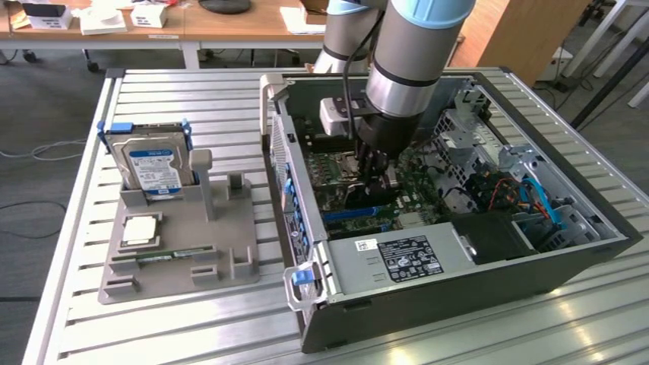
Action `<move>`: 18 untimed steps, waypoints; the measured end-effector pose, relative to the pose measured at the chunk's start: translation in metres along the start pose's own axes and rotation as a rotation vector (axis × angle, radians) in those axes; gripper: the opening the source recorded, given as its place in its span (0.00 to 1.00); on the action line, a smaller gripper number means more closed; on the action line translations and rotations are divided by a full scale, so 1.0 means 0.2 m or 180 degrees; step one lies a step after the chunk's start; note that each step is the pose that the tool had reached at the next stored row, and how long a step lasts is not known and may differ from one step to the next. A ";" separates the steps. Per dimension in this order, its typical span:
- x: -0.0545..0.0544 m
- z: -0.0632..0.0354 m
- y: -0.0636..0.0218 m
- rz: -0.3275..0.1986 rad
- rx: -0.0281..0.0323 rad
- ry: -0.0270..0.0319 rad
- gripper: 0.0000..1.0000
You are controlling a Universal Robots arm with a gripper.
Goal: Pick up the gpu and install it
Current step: 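Insert the gpu into the slot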
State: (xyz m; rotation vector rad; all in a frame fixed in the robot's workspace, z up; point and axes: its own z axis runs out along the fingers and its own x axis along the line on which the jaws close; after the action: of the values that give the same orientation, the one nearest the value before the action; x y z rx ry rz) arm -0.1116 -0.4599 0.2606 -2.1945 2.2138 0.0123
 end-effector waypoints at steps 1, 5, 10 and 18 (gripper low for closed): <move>0.00 0.000 0.000 0.0000 0.0000 0.0000 0.27; 0.00 0.004 0.000 0.0000 0.0000 0.0000 0.27; 0.00 0.005 0.000 0.0000 0.0000 0.0000 0.27; 0.00 0.008 0.001 0.0000 0.0001 0.0000 0.27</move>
State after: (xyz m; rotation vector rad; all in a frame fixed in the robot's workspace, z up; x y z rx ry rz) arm -0.1118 -0.4598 0.2589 -2.1943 2.2136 0.0119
